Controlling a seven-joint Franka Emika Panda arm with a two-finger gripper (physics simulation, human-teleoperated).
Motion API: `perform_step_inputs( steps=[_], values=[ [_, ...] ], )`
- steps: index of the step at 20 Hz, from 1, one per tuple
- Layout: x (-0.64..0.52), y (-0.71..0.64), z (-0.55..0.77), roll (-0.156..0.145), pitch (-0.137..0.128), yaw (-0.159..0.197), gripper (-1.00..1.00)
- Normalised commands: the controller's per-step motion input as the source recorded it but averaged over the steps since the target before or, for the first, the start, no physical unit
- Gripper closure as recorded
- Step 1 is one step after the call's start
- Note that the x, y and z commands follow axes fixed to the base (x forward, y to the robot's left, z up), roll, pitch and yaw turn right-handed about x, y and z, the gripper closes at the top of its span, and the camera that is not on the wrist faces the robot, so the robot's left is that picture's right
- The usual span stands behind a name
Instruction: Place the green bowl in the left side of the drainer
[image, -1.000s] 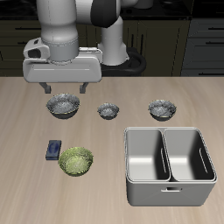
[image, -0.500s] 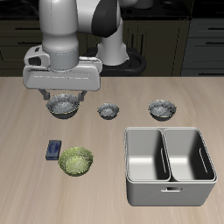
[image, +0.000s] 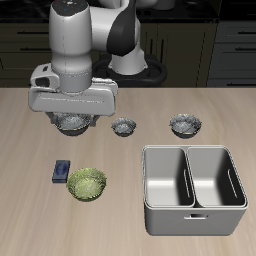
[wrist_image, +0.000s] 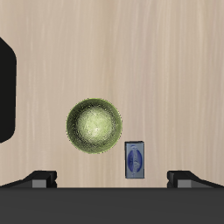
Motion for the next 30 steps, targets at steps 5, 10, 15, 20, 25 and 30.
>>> perform_step_inputs(
  steps=[5, 10, 15, 20, 25, 30],
  values=[
    [0.03, 0.07, -0.22, 0.014, 0.013, -0.011, -1.00],
    [-0.02, 0.18, -0.21, 0.016, 0.007, 0.009, -1.00],
    [-0.03, 0.11, -0.22, 0.007, 0.010, -0.009, -1.00],
    [0.01, 0.03, -0.22, -0.012, -0.005, 0.001, -1.00],
    [0.00, -0.07, -0.25, -0.027, 0.009, -0.005, -1.00],
    [0.04, 0.09, -0.15, 0.001, -0.022, 0.014, -1.00]
  ],
)
